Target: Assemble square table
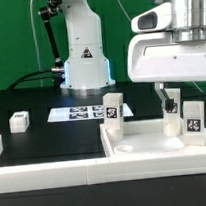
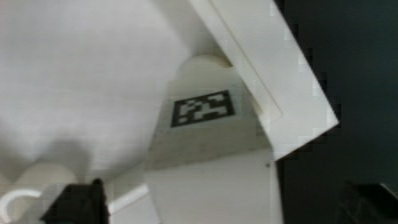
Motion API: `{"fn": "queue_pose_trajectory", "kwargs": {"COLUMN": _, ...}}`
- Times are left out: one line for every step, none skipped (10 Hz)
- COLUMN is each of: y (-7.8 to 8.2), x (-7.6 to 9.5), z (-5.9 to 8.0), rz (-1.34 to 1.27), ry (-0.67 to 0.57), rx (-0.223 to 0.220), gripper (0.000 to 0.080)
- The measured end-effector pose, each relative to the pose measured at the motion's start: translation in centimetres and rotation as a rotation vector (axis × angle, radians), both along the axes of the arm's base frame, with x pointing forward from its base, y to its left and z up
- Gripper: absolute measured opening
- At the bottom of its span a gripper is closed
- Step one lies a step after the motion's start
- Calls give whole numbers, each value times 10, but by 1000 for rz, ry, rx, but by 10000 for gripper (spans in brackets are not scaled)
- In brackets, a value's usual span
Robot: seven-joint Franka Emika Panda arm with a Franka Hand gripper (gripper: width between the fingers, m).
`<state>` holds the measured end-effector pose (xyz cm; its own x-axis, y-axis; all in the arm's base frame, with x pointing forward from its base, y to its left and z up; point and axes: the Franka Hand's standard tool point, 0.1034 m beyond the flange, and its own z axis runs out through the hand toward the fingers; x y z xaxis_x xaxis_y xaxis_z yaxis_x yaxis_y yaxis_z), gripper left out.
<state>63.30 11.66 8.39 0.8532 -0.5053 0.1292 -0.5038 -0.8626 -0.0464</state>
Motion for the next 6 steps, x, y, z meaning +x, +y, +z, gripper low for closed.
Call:
{"fn": "queue_pose_trajectory", "kwargs": {"y": -1, "x": 0, "z": 0, "rz": 84, "ry": 2, "rx": -18, "gripper": 649}}
{"fn": "queue_pose_trajectory", "kwargs": {"y": -2, "x": 0, "z": 0, "rz": 133, "ry": 3, "rx": -26, "gripper": 649}}
{"fn": "queue_pose_trajectory", "kwargs": {"y": -2, "x": 0, "z": 0, "rz": 156, "ry": 4, "rx": -32, "gripper": 649}}
{"fn": "queue_pose_trajectory", "kwargs": {"y": -3, "x": 1, "z": 0, "rz": 243, "ry": 6, "rx": -54, "gripper": 518}}
{"fn": "queue_pose_trajectory", "kwargs": {"y": -3, "x": 1, "z": 0, "rz": 242, "ry": 6, "rx": -54, "gripper": 518}}
{"fn": "queue_pose_trajectory", "kwargs": {"y": -3, "x": 1, "z": 0, "rz": 226, "ry": 5, "rx": -52, "gripper": 381}}
